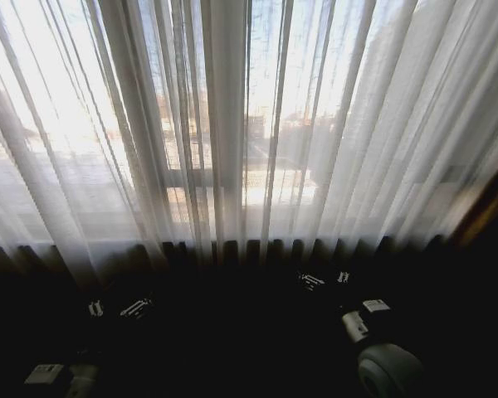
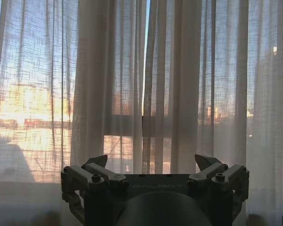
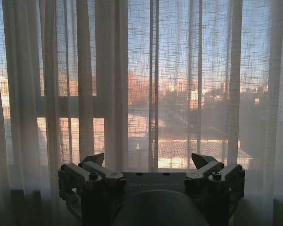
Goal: Open the curtains by pulling them apart, changing their state from closed to fully open.
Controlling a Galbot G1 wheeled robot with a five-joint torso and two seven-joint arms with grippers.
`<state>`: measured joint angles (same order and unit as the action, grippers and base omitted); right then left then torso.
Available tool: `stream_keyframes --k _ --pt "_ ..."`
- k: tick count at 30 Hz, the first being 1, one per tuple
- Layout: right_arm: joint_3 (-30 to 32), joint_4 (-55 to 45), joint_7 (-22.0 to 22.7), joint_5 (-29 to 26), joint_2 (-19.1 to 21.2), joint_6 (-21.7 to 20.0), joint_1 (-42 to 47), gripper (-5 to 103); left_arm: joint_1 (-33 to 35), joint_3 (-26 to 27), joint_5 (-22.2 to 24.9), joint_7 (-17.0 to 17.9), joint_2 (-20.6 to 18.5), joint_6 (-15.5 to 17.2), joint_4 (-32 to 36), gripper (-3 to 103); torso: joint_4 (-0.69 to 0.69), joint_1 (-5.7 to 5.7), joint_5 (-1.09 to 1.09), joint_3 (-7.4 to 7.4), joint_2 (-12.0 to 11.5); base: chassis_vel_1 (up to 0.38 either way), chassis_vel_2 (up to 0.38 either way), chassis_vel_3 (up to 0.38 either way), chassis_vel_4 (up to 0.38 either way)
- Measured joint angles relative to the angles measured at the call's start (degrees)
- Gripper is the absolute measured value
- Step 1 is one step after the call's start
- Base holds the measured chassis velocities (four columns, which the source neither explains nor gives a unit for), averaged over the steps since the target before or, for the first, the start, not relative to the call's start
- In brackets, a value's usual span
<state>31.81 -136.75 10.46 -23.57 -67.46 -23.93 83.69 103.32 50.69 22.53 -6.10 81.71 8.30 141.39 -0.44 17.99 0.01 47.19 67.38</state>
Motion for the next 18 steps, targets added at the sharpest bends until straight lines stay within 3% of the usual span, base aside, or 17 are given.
stream_keyframes --k 18 --pt "0.0 -0.5 -0.5 0.2 0.0 0.8 0.5 100 0.8 0.0 -0.4 -0.5 0.7 -1.6 0.0 100 0.0 0.0 0.0 0.0 0.0 -0.086 0.089 0.082 -0.078"
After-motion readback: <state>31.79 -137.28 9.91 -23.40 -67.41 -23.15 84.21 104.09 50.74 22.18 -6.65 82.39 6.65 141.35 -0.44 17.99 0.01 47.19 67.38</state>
